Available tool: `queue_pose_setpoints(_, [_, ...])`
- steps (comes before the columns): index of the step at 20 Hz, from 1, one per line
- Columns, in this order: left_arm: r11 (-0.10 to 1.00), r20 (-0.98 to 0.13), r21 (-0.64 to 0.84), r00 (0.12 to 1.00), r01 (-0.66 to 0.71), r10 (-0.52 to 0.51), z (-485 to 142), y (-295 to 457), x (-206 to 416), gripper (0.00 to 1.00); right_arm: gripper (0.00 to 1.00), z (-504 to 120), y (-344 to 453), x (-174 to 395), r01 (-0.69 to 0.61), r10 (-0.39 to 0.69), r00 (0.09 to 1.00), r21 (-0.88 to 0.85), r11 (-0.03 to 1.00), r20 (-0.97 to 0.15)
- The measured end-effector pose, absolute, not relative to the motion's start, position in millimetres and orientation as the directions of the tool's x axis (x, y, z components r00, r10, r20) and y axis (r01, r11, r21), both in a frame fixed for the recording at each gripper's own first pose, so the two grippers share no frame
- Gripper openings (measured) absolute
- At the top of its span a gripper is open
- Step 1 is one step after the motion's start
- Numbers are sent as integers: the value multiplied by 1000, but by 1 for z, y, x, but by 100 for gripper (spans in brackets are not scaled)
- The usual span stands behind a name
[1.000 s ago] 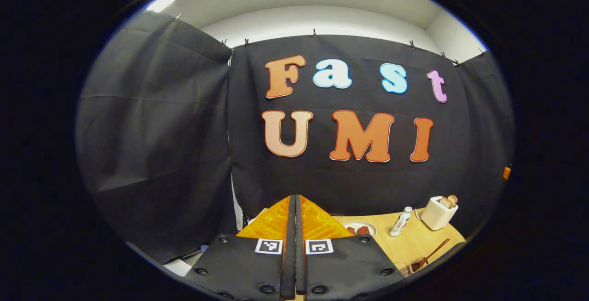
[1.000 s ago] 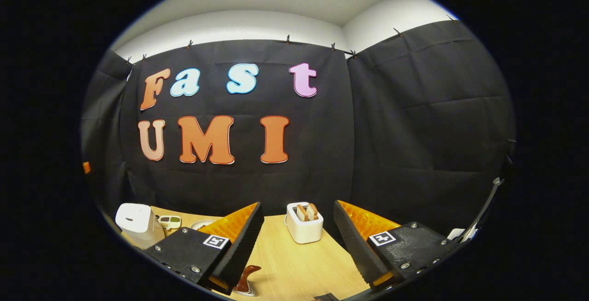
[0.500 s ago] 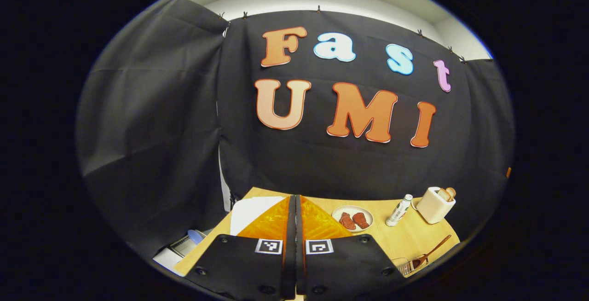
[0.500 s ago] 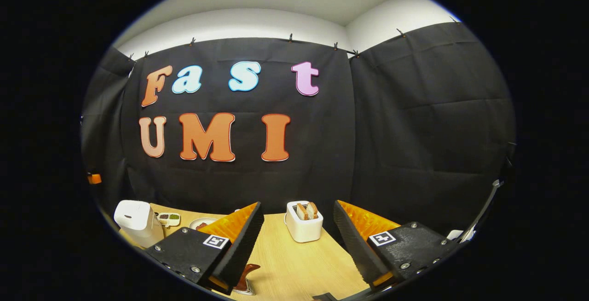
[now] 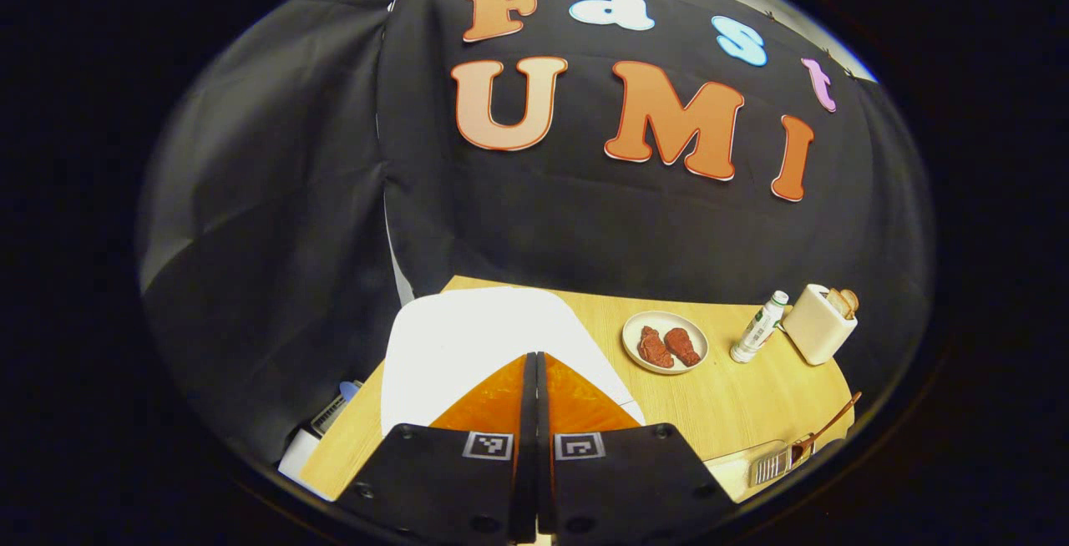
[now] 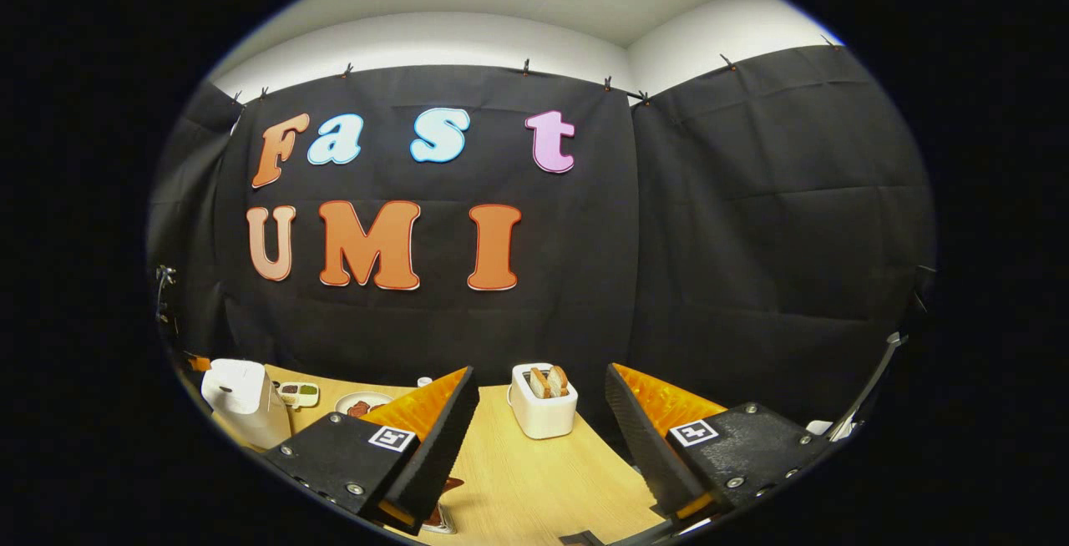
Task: Close the left gripper, press the button to open the rice cooker; take a wooden spoon from the chopstick holder with the right hand, scoop a spoonful of rice and pour it into the rice cooker, then put the wooden spoon back into the chopstick holder.
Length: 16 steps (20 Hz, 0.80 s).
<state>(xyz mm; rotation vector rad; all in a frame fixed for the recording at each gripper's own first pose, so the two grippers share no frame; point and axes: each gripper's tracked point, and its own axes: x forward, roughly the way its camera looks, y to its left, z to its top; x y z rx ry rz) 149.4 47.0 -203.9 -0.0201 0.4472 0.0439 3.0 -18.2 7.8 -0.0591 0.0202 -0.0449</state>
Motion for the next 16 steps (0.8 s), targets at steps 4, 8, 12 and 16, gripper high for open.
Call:
queue_pose_setpoints(4, [998, -483, -14, 874, -56, 42, -230, 54, 160, 5, 100, 4, -21, 5, 58, -61, 998, -81, 995, -32])
queue_pose_setpoints(8, [998, -527, -7, 848, -66, 53, -252, 63, 164, 5, 95, 1, -18, 8, 56, -60, 997, -83, 995, -42])
queue_pose_setpoints(12, [998, -558, -9, 828, -64, 48, -263, 67, 164, 5, 95, -3, -12, 11, 54, -59, 997, -103, 993, -46])
queue_pose_setpoints(16, [998, -569, -16, 821, -56, 37, -264, 68, 163, 5, 95, -6, -5, 14, 43, -48, 997, -100, 994, -56])
